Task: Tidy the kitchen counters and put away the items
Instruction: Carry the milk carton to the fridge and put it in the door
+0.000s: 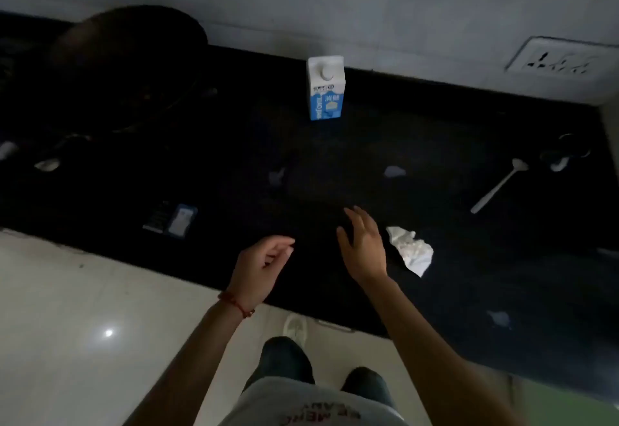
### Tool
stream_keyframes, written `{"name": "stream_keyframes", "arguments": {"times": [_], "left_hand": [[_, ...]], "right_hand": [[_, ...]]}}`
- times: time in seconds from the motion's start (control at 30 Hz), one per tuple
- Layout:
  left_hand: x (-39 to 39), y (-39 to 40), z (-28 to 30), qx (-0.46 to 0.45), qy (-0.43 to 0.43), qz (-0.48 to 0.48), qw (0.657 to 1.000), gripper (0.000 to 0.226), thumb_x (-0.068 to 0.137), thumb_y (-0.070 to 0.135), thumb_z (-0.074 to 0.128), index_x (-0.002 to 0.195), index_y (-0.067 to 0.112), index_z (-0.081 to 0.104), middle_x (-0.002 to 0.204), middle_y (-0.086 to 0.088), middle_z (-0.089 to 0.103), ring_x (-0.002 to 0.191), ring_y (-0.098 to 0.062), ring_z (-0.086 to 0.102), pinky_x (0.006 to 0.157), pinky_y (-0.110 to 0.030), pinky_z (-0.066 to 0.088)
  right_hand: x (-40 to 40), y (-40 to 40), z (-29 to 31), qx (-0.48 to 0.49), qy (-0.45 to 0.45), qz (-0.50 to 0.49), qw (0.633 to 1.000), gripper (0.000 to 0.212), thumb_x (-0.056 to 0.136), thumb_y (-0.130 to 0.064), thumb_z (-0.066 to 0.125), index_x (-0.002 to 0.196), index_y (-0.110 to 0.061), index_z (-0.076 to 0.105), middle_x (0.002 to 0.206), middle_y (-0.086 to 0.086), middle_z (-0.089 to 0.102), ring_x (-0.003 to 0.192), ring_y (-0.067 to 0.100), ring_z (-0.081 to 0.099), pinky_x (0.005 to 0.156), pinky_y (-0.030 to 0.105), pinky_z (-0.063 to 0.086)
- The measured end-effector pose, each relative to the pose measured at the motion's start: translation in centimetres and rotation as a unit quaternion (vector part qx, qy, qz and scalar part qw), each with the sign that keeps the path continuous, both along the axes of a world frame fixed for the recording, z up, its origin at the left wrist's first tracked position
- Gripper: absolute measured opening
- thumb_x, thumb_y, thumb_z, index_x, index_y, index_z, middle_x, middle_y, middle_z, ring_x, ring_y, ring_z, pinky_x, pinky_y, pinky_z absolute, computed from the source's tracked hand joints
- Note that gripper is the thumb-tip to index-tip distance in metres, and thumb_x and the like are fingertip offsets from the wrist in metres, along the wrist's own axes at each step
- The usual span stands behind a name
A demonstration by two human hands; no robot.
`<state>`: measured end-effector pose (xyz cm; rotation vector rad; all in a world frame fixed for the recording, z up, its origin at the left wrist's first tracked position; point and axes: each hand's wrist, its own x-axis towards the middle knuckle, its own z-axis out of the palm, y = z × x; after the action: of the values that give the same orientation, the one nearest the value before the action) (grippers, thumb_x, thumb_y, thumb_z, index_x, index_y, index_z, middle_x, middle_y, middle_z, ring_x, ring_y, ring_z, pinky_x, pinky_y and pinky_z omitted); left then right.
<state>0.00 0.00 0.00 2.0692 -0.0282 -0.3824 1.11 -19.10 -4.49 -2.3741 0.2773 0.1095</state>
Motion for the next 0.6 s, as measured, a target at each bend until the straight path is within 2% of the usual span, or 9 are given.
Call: {"name": "stream_keyframes", "arguments": {"times": [0.1,0.17,0.23,0.3,0.37,0.5,0.6], "left_hand": [[5.6,0.0,0.1,0.007,-0.010,-0.006,1.000,0.021,0.089,0.014,0.054,0.107,0.015,0.064,0.098,0.001,0.066,0.092,-0.007,0.062,0.073,0.003,0.043],[9.8,-0.5,0.3,0.012,-0.024,-0.010,1.000,0.022,0.089,0.014,0.054,0.109,0.012,0.063,0.100,0.001,0.065,0.089,-0.006,0.059,0.071,0.004,0.042],[13.7,-1.3,0.6,0.012,-0.042,-0.001,0.999,0.025,0.088,0.015,0.055,0.112,0.011,0.061,0.104,-0.003,0.065,0.088,-0.004,0.057,0.077,-0.004,0.047],[17.7,-2.2,0.5,0.006,-0.062,0.019,0.998,0.031,0.086,0.014,0.058,0.117,0.010,0.057,0.111,-0.009,0.064,0.095,-0.009,0.057,0.082,-0.020,0.048],[21.6,-3.3,0.3,-0.001,-0.074,0.034,0.997,0.044,0.083,0.016,0.062,0.125,0.010,0.050,0.120,-0.011,0.060,0.106,-0.013,0.056,0.085,-0.025,0.046],[27.9,-5.8,0.2,-0.005,-0.053,0.019,0.998,0.079,0.075,0.020,0.071,0.141,0.012,0.026,0.145,-0.009,0.038,0.129,-0.017,0.040,0.105,-0.036,0.039],[30.9,-7.2,0.1,-0.020,-0.049,-0.008,0.999,0.091,0.070,0.016,0.076,0.143,0.011,0.021,0.148,-0.009,0.033,0.135,-0.020,0.034,0.111,-0.037,0.033]], "right_hand": [[2.3,0.5,-1.3,-0.087,0.023,-0.018,0.996,0.053,0.093,-0.032,0.043,0.141,-0.013,0.029,0.154,0.011,0.022,0.144,0.025,0.013,0.117,0.038,0.015],[2.8,0.8,-1.9,-0.116,0.031,-0.029,0.992,0.054,0.093,-0.038,0.036,0.140,-0.013,0.033,0.153,0.012,0.023,0.143,0.027,0.015,0.117,0.038,0.013],[2.7,1.0,-2.7,-0.162,0.012,-0.033,0.986,0.056,0.090,-0.042,0.028,0.135,-0.012,0.041,0.150,0.014,0.031,0.141,0.028,0.023,0.114,0.038,0.016],[2.7,1.1,-3.0,-0.189,-0.003,-0.043,0.981,0.053,0.089,-0.041,0.031,0.130,-0.012,0.046,0.145,0.014,0.040,0.137,0.028,0.031,0.110,0.038,0.022],[2.8,1.1,-3.3,-0.198,-0.003,-0.050,0.979,0.049,0.089,-0.040,0.034,0.129,-0.014,0.047,0.142,0.013,0.044,0.135,0.024,0.029,0.110,0.038,0.027],[2.9,1.1,-3.5,-0.202,0.001,-0.046,0.978,0.049,0.092,-0.043,0.031,0.129,-0.014,0.045,0.142,0.013,0.044,0.135,0.022,0.024,0.112,0.031,0.015],[3.0,1.0,-3.3,-0.189,0.004,-0.047,0.981,0.048,0.092,-0.042,0.030,0.130,-0.016,0.043,0.142,0.012,0.044,0.136,0.021,0.024,0.111,0.029,0.013]]}}
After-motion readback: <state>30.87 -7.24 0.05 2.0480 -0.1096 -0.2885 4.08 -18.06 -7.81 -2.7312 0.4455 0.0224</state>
